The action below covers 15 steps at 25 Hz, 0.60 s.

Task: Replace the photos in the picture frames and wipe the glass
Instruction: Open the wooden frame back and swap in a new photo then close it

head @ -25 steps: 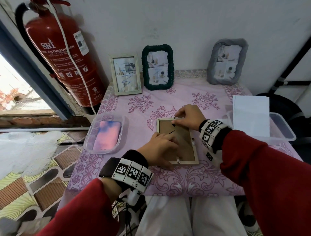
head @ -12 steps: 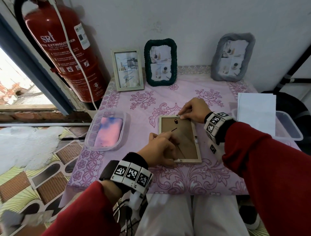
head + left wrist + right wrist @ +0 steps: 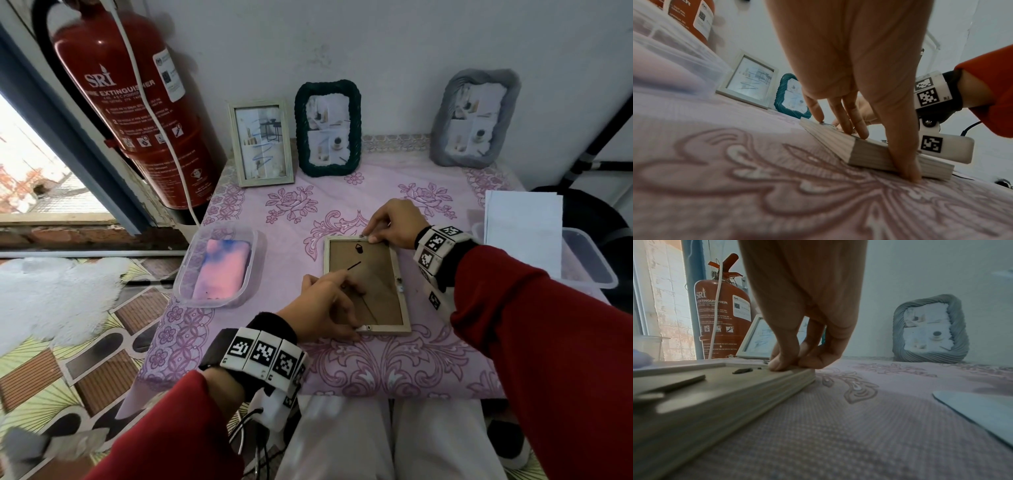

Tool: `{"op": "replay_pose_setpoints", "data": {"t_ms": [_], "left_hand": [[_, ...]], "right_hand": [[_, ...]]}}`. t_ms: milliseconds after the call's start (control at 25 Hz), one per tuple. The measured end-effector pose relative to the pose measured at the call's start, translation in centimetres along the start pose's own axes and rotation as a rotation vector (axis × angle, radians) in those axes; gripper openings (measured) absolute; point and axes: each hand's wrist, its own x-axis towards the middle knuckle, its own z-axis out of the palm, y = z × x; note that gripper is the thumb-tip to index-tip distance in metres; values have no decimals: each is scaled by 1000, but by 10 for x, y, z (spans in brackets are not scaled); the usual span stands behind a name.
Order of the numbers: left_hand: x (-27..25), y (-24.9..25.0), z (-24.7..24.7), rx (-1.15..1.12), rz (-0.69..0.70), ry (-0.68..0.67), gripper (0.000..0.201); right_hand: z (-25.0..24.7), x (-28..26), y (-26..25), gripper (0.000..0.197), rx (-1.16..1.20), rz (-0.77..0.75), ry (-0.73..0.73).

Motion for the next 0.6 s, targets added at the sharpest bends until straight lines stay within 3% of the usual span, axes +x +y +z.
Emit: {"op": "replay_pose_setpoints", "data": {"t_ms": [200, 320, 400, 480, 600], "left_hand": [[0, 3, -2, -24, -13, -11, 19], [3, 4, -2, -87, -82, 159, 25], [6, 3, -2, -133, -178, 274, 33], [7, 1, -1, -153, -258, 315, 46], [6, 0, 2, -180, -368, 355, 57]], "right_hand": [[5, -16, -4, 24, -16, -6, 31], [12, -31, -8, 40, -83, 17, 9], [17, -43, -13, 42, -102, 15, 70], [22, -55, -19, 41, -87, 22, 84], [29, -71, -25, 50, -133, 89, -27]]}}
